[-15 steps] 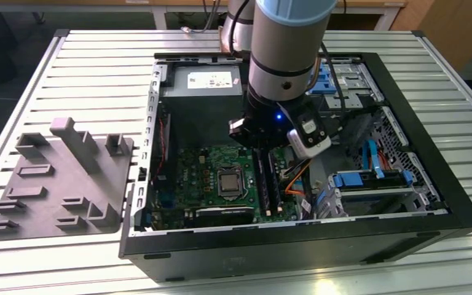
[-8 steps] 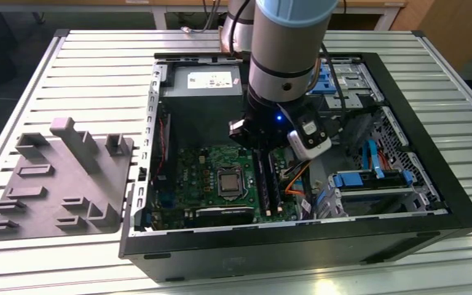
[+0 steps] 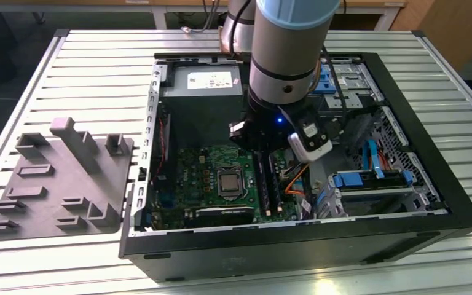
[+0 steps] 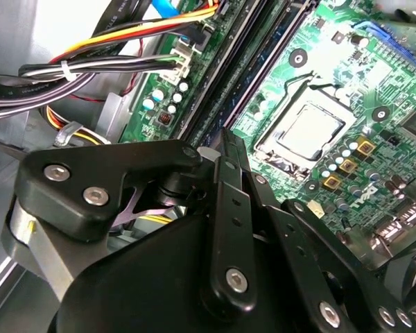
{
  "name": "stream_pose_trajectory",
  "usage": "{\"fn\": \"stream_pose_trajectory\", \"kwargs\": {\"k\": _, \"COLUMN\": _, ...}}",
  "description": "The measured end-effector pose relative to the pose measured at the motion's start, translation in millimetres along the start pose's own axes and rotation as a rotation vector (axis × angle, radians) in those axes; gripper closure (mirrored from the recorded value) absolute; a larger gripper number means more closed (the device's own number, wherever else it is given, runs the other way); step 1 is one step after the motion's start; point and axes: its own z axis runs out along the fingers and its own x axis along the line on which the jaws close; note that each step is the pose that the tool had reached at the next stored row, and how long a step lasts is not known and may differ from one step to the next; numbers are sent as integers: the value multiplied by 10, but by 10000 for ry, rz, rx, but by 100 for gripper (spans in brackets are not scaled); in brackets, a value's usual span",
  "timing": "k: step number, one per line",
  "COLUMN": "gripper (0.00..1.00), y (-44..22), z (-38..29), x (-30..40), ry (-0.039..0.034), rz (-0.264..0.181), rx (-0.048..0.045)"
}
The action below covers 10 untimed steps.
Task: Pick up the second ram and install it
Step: 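Press down the second ram until it locks into place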
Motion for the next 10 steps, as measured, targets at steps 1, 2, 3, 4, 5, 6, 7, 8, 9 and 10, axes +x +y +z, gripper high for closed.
{"fn": "stream_pose_trajectory", "kwargs": {"k": 1, "gripper": 89, "y": -6, "z": 0, "x": 0, "ry": 0, "rz": 0, "rx": 0}}
{"fn": "stream_pose_trajectory", "kwargs": {"k": 2, "gripper": 89, "y": -12, "z": -1, "x": 0, "ry": 0, "rz": 0, "rx": 1}}
{"fn": "stream_pose_trajectory", "kwargs": {"k": 3, "gripper": 89, "y": -18, "z": -1, "x": 0, "ry": 0, "rz": 0, "rx": 1}}
{"fn": "stream_pose_trajectory", "kwargs": {"k": 4, "gripper": 89, "y": -23, "z": -1, "x": 0, "ry": 0, "rz": 0, "rx": 1}}
{"fn": "stream_pose_trajectory", "kwargs": {"k": 5, "gripper": 89, "y": -28, "z": -1, "x": -1, "ry": 0, "rz": 0, "rx": 1}}
{"fn": "stream_pose_trajectory", "kwargs": {"k": 6, "gripper": 89, "y": -33, "z": -1, "x": -1, "ry": 0, "rz": 0, "rx": 1}}
{"fn": "stream_pose_trajectory", "kwargs": {"k": 7, "gripper": 89, "y": -38, "z": -2, "x": -1, "ry": 0, "rz": 0, "rx": 0}}
{"fn": "stream_pose_trajectory", "kwargs": {"k": 8, "gripper": 89, "y": -43, "z": -2, "x": -1, "ry": 0, "rz": 0, "rx": 0}}
{"fn": "stream_pose_trajectory", "kwargs": {"k": 9, "gripper": 89, "y": -47, "z": -2, "x": -1, "ry": 0, "rz": 0, "rx": 1}}
{"fn": "stream_pose_trajectory", "kwargs": {"k": 10, "gripper": 89, "y": -51, "z": -2, "x": -1, "ry": 0, "rz": 0, "rx": 1}}
